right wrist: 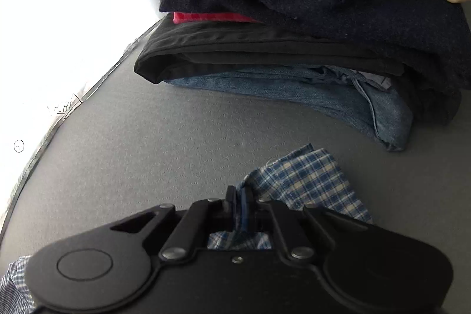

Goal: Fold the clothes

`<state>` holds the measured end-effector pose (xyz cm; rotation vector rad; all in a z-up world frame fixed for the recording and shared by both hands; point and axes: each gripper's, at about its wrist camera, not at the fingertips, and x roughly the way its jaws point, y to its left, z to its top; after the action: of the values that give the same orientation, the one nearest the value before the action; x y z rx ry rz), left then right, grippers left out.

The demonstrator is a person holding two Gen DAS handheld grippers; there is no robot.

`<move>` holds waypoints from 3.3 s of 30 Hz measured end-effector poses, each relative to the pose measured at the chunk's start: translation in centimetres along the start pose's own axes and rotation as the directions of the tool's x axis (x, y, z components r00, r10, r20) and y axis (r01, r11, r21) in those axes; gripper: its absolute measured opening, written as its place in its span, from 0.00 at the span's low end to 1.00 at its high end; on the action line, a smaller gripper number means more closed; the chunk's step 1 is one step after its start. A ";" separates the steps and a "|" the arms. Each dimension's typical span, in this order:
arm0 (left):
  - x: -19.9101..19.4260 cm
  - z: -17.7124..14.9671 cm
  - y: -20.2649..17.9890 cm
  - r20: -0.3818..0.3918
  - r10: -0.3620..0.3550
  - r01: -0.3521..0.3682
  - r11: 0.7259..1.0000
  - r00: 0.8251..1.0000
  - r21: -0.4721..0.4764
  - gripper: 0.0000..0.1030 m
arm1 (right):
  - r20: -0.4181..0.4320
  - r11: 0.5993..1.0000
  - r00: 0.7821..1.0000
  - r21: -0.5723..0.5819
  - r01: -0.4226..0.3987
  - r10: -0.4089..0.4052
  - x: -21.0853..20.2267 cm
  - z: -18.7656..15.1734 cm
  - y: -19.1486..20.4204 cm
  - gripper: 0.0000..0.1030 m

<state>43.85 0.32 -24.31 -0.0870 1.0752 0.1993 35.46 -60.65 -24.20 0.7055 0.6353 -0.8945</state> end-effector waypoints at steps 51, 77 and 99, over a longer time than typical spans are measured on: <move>0.9 4.9 0.7 0.037 0.026 -0.028 0.998 0.999 0.062 1.00 | 0.114 0.823 0.989 -0.549 0.144 -0.097 -0.6 -5.3 9.0 0.61; 12.3 24.1 -10.2 0.153 -0.302 0.271 0.942 0.941 0.195 0.13 | -0.452 0.249 0.786 -0.775 -0.580 0.422 -1.2 -22.6 46.7 0.04; -5.1 -4.9 5.2 0.142 -0.001 -0.008 0.998 0.990 0.060 0.72 | -0.302 0.375 0.901 -0.832 -0.409 0.312 -13.7 -21.6 14.1 0.02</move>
<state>36.20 4.01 -22.04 -0.0160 0.9392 0.1733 36.72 -31.52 -23.27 -0.1103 0.8787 -0.0081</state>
